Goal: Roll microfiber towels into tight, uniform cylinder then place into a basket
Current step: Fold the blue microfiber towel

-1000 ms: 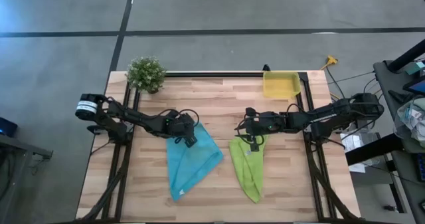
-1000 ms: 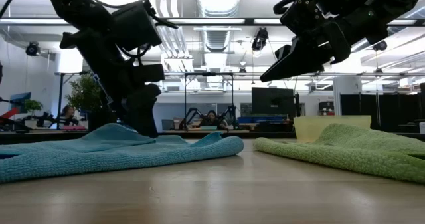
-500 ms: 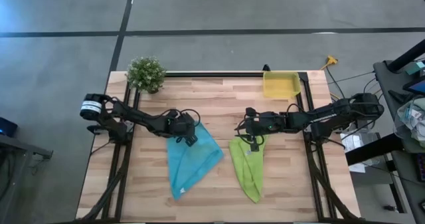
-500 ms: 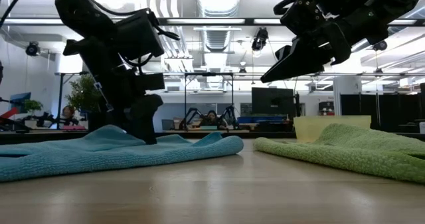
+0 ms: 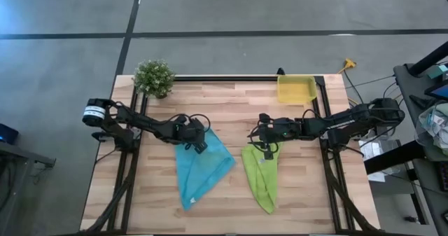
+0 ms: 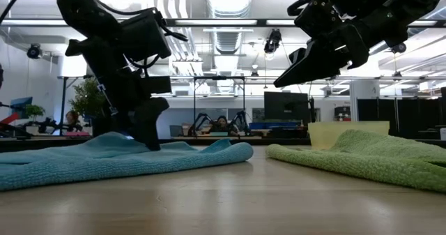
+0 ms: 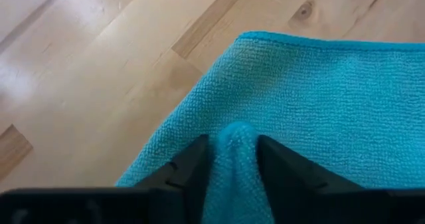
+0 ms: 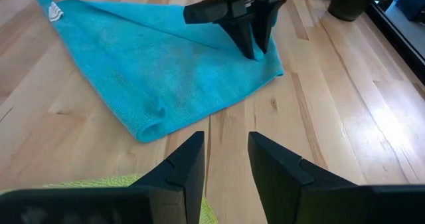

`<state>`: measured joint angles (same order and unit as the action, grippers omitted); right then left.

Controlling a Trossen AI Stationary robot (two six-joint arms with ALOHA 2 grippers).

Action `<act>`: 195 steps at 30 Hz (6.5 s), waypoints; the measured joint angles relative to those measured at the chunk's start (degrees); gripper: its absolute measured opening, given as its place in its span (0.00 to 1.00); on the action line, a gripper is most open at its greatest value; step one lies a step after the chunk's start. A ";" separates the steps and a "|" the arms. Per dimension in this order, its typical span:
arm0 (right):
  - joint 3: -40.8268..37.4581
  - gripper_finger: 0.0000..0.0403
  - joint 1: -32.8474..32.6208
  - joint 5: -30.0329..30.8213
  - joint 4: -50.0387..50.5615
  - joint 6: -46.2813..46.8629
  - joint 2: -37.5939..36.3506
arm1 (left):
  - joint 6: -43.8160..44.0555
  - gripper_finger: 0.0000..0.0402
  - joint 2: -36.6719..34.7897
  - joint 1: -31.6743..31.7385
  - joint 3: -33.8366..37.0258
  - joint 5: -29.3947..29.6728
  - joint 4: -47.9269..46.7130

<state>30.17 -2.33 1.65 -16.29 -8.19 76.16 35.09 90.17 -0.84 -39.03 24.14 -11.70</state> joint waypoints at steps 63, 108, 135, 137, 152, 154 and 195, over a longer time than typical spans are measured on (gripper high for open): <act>-2.35 0.28 -0.02 -0.07 -0.17 3.69 0.02 | 31.34 0.01 -14.60 -14.74 -0.02 9.22 -48.85; 9.70 0.52 -1.16 -6.67 -8.70 -4.42 23.52 | 39.47 0.49 -14.67 -16.59 1.43 14.18 -48.23; 18.18 0.52 -1.18 -11.26 -0.11 -7.28 28.22 | 47.82 0.49 -14.64 -19.17 0.41 15.55 -52.41; 18.18 0.51 -1.16 -12.00 -0.02 -7.28 28.24 | 46.73 0.49 -14.67 -19.17 -0.11 16.45 -51.65; 18.21 0.29 -1.16 -15.17 -4.30 -6.60 30.11 | 42.06 0.49 -14.67 -19.19 -3.73 19.53 -48.77; 18.29 0.28 -1.16 -15.14 -4.23 -6.89 31.07 | 39.32 0.49 -14.64 -19.19 -3.78 19.67 -46.21; 22.10 0.02 -0.90 -13.44 4.50 -13.30 32.51 | 34.85 0.49 -14.78 -19.21 -2.58 19.39 -40.05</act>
<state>52.27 -3.22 -11.79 -11.79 -21.49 108.67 69.94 75.40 -20.05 -41.61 43.53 -51.76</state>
